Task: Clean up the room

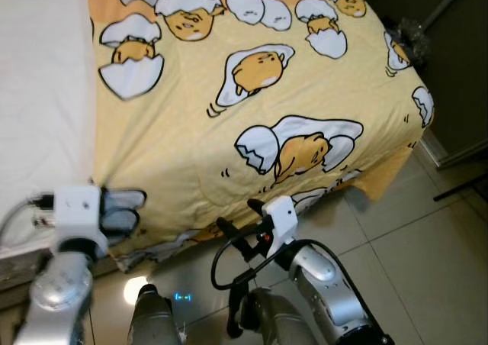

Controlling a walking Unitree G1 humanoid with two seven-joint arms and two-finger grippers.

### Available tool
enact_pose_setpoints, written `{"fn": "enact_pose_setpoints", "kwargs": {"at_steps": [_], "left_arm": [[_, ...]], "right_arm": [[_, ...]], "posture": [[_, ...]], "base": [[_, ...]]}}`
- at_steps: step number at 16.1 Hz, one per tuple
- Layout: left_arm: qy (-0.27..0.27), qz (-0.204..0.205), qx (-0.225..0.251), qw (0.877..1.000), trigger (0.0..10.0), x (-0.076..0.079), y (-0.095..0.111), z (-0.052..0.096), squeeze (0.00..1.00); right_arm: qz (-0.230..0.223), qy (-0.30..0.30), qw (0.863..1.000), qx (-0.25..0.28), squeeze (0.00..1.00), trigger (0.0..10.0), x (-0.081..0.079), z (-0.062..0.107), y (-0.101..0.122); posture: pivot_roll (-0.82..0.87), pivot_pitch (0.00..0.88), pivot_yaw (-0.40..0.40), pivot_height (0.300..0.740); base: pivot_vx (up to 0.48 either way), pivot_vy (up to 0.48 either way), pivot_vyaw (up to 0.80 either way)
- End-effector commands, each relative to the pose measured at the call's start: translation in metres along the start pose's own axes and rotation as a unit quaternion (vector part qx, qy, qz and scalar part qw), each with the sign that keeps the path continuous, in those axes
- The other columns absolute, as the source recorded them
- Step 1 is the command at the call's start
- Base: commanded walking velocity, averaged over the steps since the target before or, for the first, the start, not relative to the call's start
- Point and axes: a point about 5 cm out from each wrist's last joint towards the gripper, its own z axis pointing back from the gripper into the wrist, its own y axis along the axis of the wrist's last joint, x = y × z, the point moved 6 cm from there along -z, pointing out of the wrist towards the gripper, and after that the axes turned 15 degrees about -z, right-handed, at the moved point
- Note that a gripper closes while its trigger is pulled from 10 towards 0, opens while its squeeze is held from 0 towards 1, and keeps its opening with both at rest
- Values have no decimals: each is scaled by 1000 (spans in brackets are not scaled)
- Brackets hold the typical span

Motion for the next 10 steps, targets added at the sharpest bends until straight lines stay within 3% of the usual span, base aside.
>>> {"fn": "enact_pose_setpoints", "kwargs": {"at_steps": [1,3,6,7,10], "left_arm": [[6,2,-54,998,10000,4,-29,8,0],[-3,15,-56,998,10000,25,-27,8,0],[-19,10,-63,998,10000,38,-28,10,0],[-29,39,-86,995,10000,44,-42,14,1000],[-11,13,-103,995,10000,36,-55,13,1000]], "right_arm": [[2,-14,1000,-10,0,10000,11,8,-7],[16,-14,1000,-9,0,10000,20,11,1],[21,-13,1000,-10,0,10000,22,10,3],[28,-6,1000,-12,0,10000,20,11,1],[32,-14,999,-28,0,10000,23,14,-5]], "posture": [[380,210,-218,740],[360,197,-242,740],[353,192,-244,740],[346,190,-246,740],[341,189,-245,740]], "base": [[0,0,0],[0,0,0],[0,0,0],[0,0,0],[0,0,0]]}}
